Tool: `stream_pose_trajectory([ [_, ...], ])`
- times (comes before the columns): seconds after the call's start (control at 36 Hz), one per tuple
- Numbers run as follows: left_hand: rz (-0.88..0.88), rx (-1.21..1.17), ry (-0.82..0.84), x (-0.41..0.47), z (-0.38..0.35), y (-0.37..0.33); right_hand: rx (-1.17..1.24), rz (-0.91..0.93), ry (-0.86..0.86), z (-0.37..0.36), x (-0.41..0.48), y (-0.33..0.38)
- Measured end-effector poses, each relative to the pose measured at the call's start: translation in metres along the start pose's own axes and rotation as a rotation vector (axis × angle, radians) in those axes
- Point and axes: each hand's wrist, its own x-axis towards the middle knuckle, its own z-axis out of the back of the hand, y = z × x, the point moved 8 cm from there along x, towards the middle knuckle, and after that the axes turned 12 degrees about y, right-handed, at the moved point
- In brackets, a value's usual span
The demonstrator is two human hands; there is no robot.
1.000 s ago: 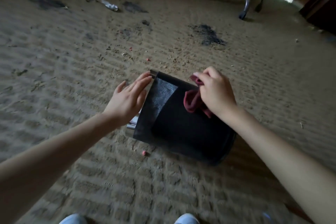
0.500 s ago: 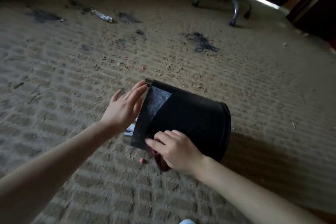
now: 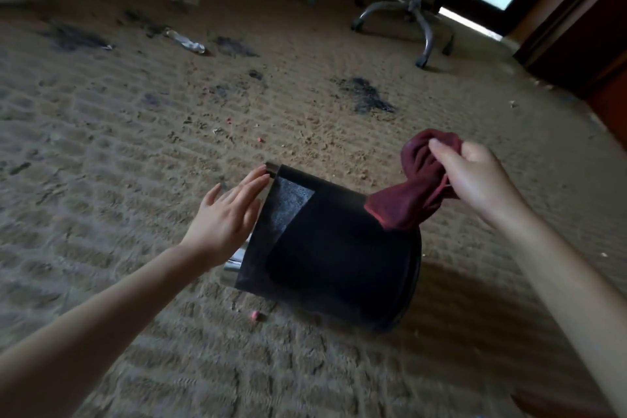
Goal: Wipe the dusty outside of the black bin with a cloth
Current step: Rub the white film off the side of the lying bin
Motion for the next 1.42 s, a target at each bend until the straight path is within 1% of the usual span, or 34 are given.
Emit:
stream_pose_trajectory([
  [0.06, 0.009, 0.0, 0.013, 0.001, -0.001, 0.001, -0.025, 0.019, -0.016, 0.006, 0.002, 0.006],
  [0.11, 0.015, -0.002, 0.022, 0.001, -0.001, 0.001, -0.038, 0.001, -0.051, 0.012, 0.004, 0.007],
  [0.14, 0.015, 0.0, 0.022, 0.001, -0.001, 0.001, 0.019, -0.011, -0.075, 0.013, 0.004, 0.006],
  [0.19, 0.013, 0.006, 0.02, 0.0, -0.001, 0.0, 0.234, -0.006, -0.091, 0.011, 0.005, 0.007],
  [0.22, 0.012, 0.006, 0.021, 0.0, -0.001, 0.0, 0.288, 0.0, -0.093, 0.008, 0.004, 0.008],
  [0.25, 0.014, 0.004, 0.023, 0.0, -0.002, 0.0, 0.251, 0.005, -0.094, 0.004, 0.004, 0.006],
  [0.28, 0.016, 0.001, 0.026, 0.0, -0.002, 0.001, 0.119, 0.034, -0.082, -0.002, 0.002, 0.006],
  [0.31, 0.016, -0.002, 0.027, 0.0, -0.002, 0.001, -0.096, 0.073, -0.052, -0.011, 0.0, 0.007],
  [0.33, 0.017, -0.005, 0.027, 0.0, -0.001, 0.001, -0.317, 0.096, 0.009, -0.025, -0.003, 0.002],
  [0.36, 0.017, -0.005, 0.029, 0.0, -0.002, 0.001, -0.488, 0.101, 0.091, -0.042, -0.005, -0.008],
  [0.42, 0.015, -0.004, 0.031, 0.0, -0.002, 0.001, -0.607, 0.012, 0.302, -0.076, -0.014, -0.034],
  [0.44, 0.013, -0.004, 0.027, 0.0, -0.002, 0.001, -0.655, -0.027, 0.366, -0.089, -0.018, -0.044],
  [0.47, 0.011, -0.004, 0.023, 0.0, -0.002, 0.002, -0.701, -0.039, 0.367, -0.097, -0.021, -0.049],
  [0.53, 0.012, -0.005, 0.02, 0.0, -0.002, 0.001, -0.758, 0.009, 0.27, -0.103, -0.026, -0.045],
  [0.56, 0.013, -0.008, 0.021, 0.0, -0.002, 0.001, -0.77, 0.071, 0.228, -0.107, -0.027, -0.039],
  [0.67, 0.008, -0.013, 0.025, -0.001, -0.002, 0.001, -0.882, 0.303, 0.216, -0.134, -0.033, -0.031],
  [0.72, 0.004, -0.009, 0.015, -0.002, -0.002, 0.0, -0.859, 0.423, 0.114, -0.135, -0.036, -0.025],
  [0.78, 0.003, -0.016, 0.011, -0.002, -0.002, 0.0, -0.787, 0.487, 0.039, -0.131, -0.03, -0.022],
  [0.83, 0.004, -0.022, 0.012, -0.003, -0.002, -0.001, -0.695, 0.439, 0.026, -0.125, -0.013, -0.021],
  [0.89, -0.001, -0.018, 0.01, -0.004, -0.002, -0.001, -0.628, 0.338, 0.041, -0.122, 0.01, -0.022],
  [0.94, -0.003, -0.014, 0.008, -0.006, -0.003, -0.001, -0.587, 0.27, 0.124, -0.129, 0.033, -0.024],
  [0.97, -0.003, -0.013, 0.01, -0.008, -0.003, 0.0, -0.594, 0.27, 0.167, -0.136, 0.04, -0.022],
  [1.03, -0.001, -0.012, 0.015, -0.009, -0.004, 0.0, -0.611, 0.324, 0.217, -0.149, 0.047, -0.016],
  [1.08, 0.004, -0.011, 0.024, -0.008, -0.004, 0.0, -0.597, 0.384, 0.22, -0.155, 0.045, -0.011],
  [1.19, 0.028, -0.022, 0.044, -0.004, -0.003, 0.0, -0.609, 0.581, 0.1, -0.151, 0.01, -0.002],
  [1.25, 0.036, -0.027, 0.046, -0.004, -0.004, 0.001, -0.611, 0.662, 0.078, -0.152, -0.016, -0.001],
  [1.33, 0.023, -0.032, 0.023, -0.005, -0.004, -0.001, -0.664, 0.803, 0.158, -0.162, -0.057, 0.0],
  [1.42, 0.01, -0.031, 0.004, -0.007, -0.003, -0.002, -0.835, 1.041, 0.311, -0.178, -0.088, 0.001],
])
